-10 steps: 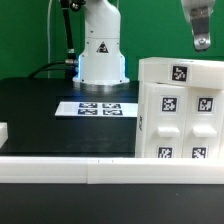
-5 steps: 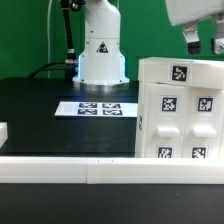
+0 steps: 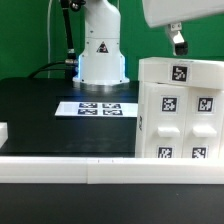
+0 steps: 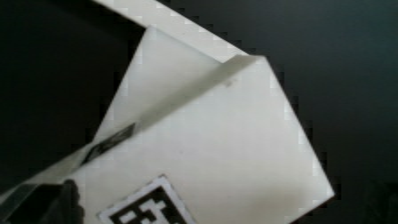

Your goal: Assemble cabinet

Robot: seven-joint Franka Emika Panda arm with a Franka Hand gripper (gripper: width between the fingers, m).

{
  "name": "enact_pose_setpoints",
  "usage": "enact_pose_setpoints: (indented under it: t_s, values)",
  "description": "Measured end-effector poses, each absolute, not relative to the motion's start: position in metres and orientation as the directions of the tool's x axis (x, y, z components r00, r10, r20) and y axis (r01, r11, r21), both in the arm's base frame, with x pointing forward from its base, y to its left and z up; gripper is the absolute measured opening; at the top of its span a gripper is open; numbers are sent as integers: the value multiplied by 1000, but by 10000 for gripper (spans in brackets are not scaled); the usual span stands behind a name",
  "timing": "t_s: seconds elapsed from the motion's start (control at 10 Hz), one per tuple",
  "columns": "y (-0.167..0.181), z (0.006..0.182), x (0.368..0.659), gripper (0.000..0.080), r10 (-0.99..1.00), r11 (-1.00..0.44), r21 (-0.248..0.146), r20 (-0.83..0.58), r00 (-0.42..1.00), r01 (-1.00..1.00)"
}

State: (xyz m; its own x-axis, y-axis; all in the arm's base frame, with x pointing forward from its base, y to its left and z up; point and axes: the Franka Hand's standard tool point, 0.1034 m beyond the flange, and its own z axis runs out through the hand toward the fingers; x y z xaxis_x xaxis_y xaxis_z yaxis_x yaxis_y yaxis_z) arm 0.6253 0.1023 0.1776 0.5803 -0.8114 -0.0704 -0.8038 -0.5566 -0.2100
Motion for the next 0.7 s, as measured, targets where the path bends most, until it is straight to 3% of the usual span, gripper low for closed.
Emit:
enact_pose_setpoints:
  t_s: [0.2, 0.3, 0.4, 0.7]
  values:
    - [102, 177, 625, 797, -736, -653, -216, -43, 675, -726]
    - [103, 177, 624, 797, -658, -735, -202, -17, 753, -647]
    - [104, 177, 622, 797, -541, -832, -160, 23, 840, -531]
    - [102, 177, 621, 797, -247, -964, -124, 76, 966, -237]
